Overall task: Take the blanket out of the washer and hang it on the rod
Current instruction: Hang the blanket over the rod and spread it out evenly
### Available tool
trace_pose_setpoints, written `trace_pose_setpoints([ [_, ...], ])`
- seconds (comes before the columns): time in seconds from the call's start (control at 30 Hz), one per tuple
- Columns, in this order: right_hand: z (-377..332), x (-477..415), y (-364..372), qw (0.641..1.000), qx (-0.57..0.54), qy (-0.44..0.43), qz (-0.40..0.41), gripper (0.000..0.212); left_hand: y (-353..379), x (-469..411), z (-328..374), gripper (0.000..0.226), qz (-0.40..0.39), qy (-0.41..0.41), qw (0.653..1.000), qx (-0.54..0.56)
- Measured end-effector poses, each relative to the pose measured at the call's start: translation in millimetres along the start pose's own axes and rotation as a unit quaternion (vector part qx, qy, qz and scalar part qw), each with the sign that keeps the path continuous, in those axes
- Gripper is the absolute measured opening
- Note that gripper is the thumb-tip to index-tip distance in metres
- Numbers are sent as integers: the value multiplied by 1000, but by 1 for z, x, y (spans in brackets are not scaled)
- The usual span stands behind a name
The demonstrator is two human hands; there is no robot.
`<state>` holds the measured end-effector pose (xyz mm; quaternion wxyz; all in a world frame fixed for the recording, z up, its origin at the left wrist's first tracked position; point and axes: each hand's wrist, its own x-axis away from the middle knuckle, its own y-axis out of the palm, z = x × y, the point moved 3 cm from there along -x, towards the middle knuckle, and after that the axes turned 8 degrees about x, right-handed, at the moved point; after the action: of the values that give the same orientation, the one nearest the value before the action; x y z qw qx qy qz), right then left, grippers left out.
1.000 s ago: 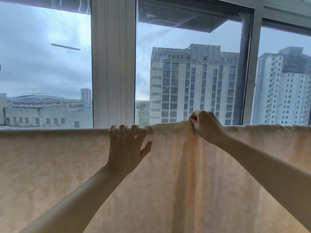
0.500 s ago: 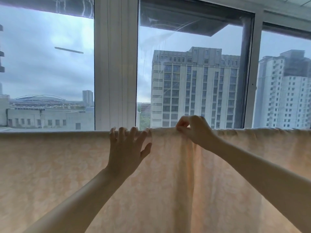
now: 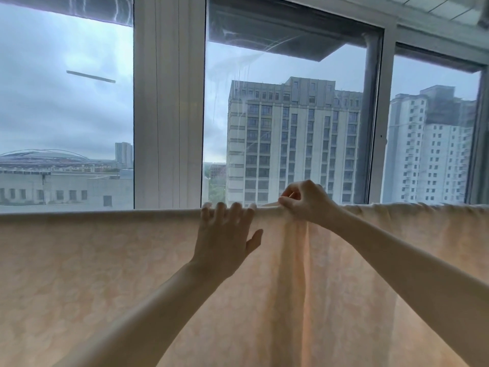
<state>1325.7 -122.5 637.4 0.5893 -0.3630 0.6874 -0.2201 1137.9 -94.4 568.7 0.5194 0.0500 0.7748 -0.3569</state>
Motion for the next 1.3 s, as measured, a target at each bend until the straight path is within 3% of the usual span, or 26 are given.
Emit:
trace_pose_setpoints([
  [0.3,23,22,-15,999,-16,-38,15,19,23,-20,36,56,18,-8,999,27],
  [0.43,39,33,-16,998,-15,-67,17,22,29,-22,44,43,50,-28,997,57],
  [0.63,50,28,-19,991,-23,-112,66,9,27,-22,48,25,118,-57,989,62],
  [0.77,53,18,-16,987,-23,-143,76,8,23,-23,49,30,94,-90,991,42],
  [0.97,103,11,-55,989,-15,-77,124,11,13,-25,55,38,40,-123,992,13],
  [1.3,176,26,-68,998,52,-5,42,12,10,-29,63,47,-27,-105,994,-20],
])
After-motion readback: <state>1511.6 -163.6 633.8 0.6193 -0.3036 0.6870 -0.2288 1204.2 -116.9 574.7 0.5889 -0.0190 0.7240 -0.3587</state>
